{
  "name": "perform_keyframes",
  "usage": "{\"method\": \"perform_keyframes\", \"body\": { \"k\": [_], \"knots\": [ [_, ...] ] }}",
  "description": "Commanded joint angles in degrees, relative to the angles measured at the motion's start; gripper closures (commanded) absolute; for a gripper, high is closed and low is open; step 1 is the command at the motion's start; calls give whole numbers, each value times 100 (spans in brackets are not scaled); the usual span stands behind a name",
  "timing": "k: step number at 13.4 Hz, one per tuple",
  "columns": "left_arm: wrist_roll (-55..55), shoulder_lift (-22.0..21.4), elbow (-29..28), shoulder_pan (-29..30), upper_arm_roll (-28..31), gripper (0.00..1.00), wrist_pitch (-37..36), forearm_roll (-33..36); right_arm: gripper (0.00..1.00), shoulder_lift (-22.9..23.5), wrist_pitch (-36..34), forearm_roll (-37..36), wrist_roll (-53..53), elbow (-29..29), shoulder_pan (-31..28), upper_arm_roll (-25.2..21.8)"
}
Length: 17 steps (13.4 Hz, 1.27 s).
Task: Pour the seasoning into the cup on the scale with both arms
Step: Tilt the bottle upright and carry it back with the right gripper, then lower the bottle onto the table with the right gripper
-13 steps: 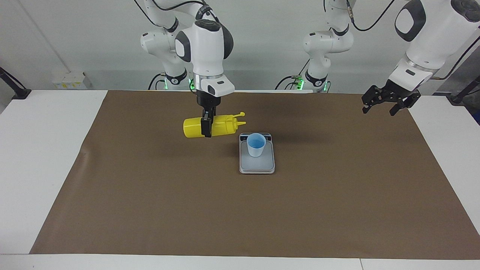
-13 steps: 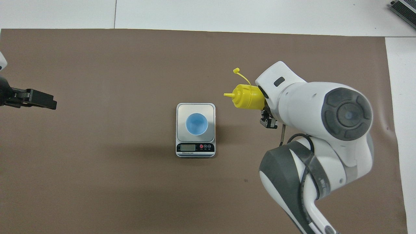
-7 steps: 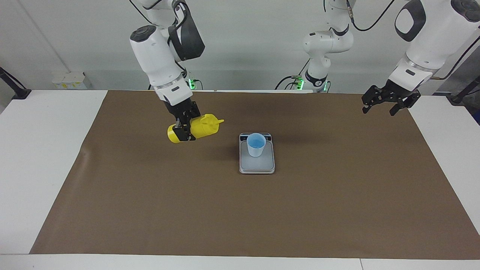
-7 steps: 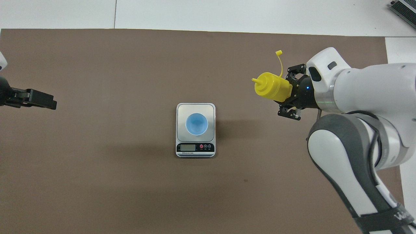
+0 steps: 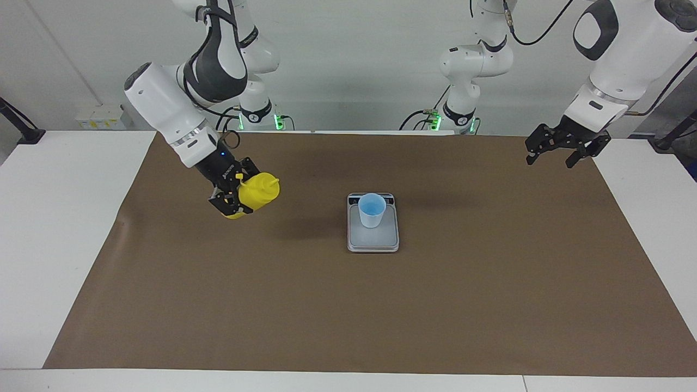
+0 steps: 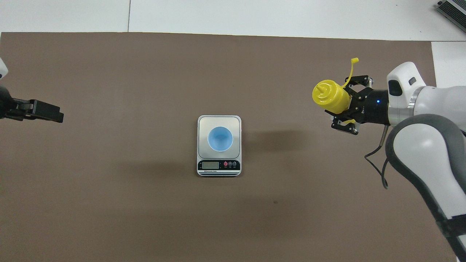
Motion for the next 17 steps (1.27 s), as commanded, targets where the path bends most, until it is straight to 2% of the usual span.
{"method": "perform_keyframes", "body": {
  "k": [1,7,17],
  "knots": [
    [-31,-177,-211,62,-35,0,107,-43,100,-141,90,1036,-977,-424,-349,68],
    [-31,-177,-211,62,-35,0,107,-43,100,114,29,2708,-2613,-864,-895,68],
    [-31,-177,-211,62,-35,0,107,-43,100,517,-401,3737,-3581,-1102,-1386,68]
  ]
}}
